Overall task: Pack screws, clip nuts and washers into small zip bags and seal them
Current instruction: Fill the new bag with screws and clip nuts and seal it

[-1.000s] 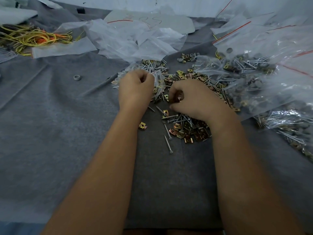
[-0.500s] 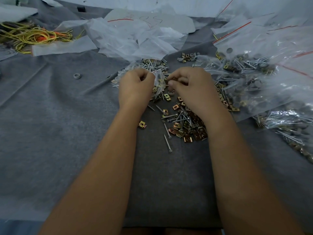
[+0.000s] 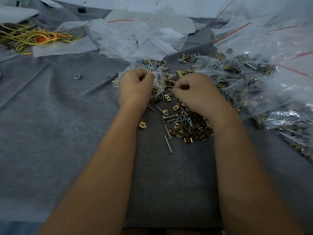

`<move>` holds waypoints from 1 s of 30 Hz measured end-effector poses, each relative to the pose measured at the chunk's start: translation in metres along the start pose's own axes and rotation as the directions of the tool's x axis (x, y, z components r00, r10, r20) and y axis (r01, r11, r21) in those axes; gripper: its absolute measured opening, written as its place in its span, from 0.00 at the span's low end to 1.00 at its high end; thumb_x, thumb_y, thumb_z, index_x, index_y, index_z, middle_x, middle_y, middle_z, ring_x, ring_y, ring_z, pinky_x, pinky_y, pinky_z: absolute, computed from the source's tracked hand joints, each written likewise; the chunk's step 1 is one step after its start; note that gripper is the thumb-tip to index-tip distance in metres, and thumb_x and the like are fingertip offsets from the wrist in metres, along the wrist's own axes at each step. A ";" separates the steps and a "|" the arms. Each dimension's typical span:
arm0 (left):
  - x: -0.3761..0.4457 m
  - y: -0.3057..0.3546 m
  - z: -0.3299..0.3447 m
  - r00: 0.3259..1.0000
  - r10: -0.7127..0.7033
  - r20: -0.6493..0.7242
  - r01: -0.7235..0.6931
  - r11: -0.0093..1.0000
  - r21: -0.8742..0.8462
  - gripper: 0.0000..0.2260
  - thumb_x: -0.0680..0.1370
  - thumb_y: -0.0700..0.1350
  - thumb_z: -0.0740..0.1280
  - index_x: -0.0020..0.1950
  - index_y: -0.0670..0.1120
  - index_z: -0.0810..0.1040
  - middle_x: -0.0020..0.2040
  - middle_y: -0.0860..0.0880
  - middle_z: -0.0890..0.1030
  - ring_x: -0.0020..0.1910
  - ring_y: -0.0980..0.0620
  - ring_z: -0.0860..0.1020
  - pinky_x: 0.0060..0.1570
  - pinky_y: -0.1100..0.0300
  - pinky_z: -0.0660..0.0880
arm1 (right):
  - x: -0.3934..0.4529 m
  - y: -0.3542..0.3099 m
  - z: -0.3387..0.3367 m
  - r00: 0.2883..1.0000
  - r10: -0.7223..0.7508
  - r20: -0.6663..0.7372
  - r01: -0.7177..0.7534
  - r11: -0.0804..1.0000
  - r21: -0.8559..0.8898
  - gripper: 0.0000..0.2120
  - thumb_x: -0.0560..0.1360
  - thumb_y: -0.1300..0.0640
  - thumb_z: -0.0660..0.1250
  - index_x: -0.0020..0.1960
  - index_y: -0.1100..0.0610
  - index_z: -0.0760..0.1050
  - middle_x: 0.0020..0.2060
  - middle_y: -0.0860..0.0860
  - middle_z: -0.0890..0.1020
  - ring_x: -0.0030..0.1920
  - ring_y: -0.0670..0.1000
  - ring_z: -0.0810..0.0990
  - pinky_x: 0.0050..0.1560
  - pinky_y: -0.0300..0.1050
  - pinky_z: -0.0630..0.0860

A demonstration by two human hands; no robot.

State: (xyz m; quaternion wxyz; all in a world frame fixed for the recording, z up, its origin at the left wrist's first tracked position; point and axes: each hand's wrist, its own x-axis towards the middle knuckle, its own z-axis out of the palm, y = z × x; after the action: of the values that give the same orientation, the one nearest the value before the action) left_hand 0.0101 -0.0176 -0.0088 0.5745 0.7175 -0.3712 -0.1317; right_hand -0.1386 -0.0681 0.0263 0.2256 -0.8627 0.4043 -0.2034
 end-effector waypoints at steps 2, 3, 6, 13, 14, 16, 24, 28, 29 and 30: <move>0.000 0.001 0.000 1.000 -0.004 -0.006 0.004 1.000 -0.001 0.10 0.75 0.43 0.63 0.43 0.41 0.82 0.22 0.55 0.68 0.24 0.58 0.63 0.29 0.60 0.63 | -0.001 0.003 -0.006 0.985 0.033 0.166 -0.032 0.999 -0.007 0.03 0.73 0.55 0.71 0.42 0.49 0.82 0.35 0.39 0.79 0.37 0.39 0.76 0.36 0.34 0.68; 0.000 0.001 -0.001 1.000 -0.004 -0.008 0.004 1.000 -0.002 0.10 0.75 0.43 0.63 0.43 0.41 0.82 0.24 0.54 0.69 0.24 0.57 0.64 0.29 0.60 0.63 | -0.002 0.003 -0.007 0.970 0.048 0.238 -0.049 0.999 -0.004 0.03 0.72 0.55 0.74 0.43 0.48 0.82 0.36 0.39 0.79 0.38 0.39 0.77 0.37 0.35 0.69; 0.000 0.000 -0.001 1.000 -0.004 0.001 0.004 1.000 -0.005 0.10 0.75 0.43 0.63 0.45 0.38 0.81 0.29 0.47 0.71 0.25 0.56 0.63 0.31 0.59 0.64 | -0.002 0.004 -0.007 0.948 0.066 0.311 -0.065 0.998 -0.016 0.09 0.69 0.56 0.77 0.46 0.47 0.82 0.38 0.41 0.80 0.40 0.40 0.77 0.39 0.35 0.70; 0.001 0.000 -0.001 1.000 -0.002 0.004 0.002 1.000 -0.016 0.11 0.75 0.43 0.63 0.46 0.37 0.81 0.28 0.48 0.71 0.24 0.57 0.62 0.30 0.59 0.63 | 0.000 0.002 0.002 0.984 0.050 0.171 -0.023 0.988 -0.152 0.07 0.75 0.53 0.71 0.38 0.46 0.78 0.36 0.42 0.76 0.39 0.43 0.75 0.34 0.37 0.66; 0.000 0.000 -0.001 1.000 0.000 0.003 0.000 1.000 -0.019 0.11 0.76 0.44 0.63 0.46 0.38 0.81 0.26 0.51 0.70 0.23 0.58 0.61 0.30 0.60 0.63 | 0.000 0.002 0.004 0.989 0.037 0.143 -0.011 0.984 -0.179 0.05 0.76 0.53 0.70 0.41 0.48 0.80 0.36 0.43 0.77 0.39 0.44 0.76 0.35 0.38 0.67; 0.000 0.000 -0.002 1.000 0.007 0.002 -0.007 0.999 -0.032 0.10 0.76 0.45 0.64 0.45 0.39 0.82 0.22 0.55 0.67 0.22 0.59 0.61 0.29 0.60 0.63 | 0.001 0.004 0.005 0.999 0.002 0.048 0.006 0.987 -0.158 0.05 0.77 0.52 0.68 0.44 0.51 0.80 0.37 0.45 0.78 0.39 0.45 0.76 0.35 0.39 0.68; -0.003 0.004 -0.003 0.996 0.072 0.042 -0.072 0.997 -0.018 0.09 0.77 0.46 0.65 0.43 0.47 0.83 0.22 0.59 0.70 0.23 0.61 0.66 0.28 0.62 0.64 | 0.002 -0.015 0.017 0.957 -0.087 -0.278 0.155 0.960 0.234 0.03 0.77 0.58 0.68 0.48 0.52 0.81 0.34 0.39 0.77 0.35 0.33 0.75 0.36 0.26 0.68; -0.001 0.002 -0.002 0.999 0.053 -0.005 -0.053 0.998 -0.028 0.10 0.77 0.43 0.64 0.44 0.38 0.81 0.22 0.56 0.68 0.22 0.60 0.64 0.24 0.64 0.62 | 0.003 -0.015 0.017 0.977 -0.088 -0.193 0.131 0.966 0.224 0.11 0.78 0.60 0.66 0.58 0.51 0.80 0.41 0.40 0.78 0.43 0.36 0.77 0.44 0.30 0.73; 0.000 0.001 -0.001 0.999 0.040 -0.021 -0.040 0.999 -0.025 0.10 0.77 0.43 0.64 0.44 0.38 0.81 0.23 0.55 0.68 0.22 0.60 0.63 0.24 0.64 0.61 | 0.003 -0.013 0.013 0.978 -0.075 -0.192 0.111 0.977 0.184 0.10 0.77 0.61 0.66 0.54 0.50 0.81 0.40 0.39 0.78 0.41 0.37 0.77 0.42 0.31 0.73; 0.000 0.001 -0.001 0.999 0.030 -0.030 -0.031 0.999 -0.024 0.11 0.77 0.43 0.64 0.45 0.37 0.81 0.24 0.54 0.68 0.23 0.59 0.62 0.24 0.62 0.61 | 0.002 -0.010 0.009 0.983 -0.058 -0.173 0.081 0.989 0.126 0.10 0.76 0.61 0.65 0.51 0.49 0.81 0.38 0.38 0.78 0.39 0.38 0.77 0.40 0.32 0.73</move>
State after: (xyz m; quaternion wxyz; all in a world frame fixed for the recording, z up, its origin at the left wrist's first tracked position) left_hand 0.0103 -0.0171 -0.0079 0.5907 0.7066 -0.3718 -0.1168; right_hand -0.1267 -0.0620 0.0248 0.2401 -0.8392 0.3771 -0.3097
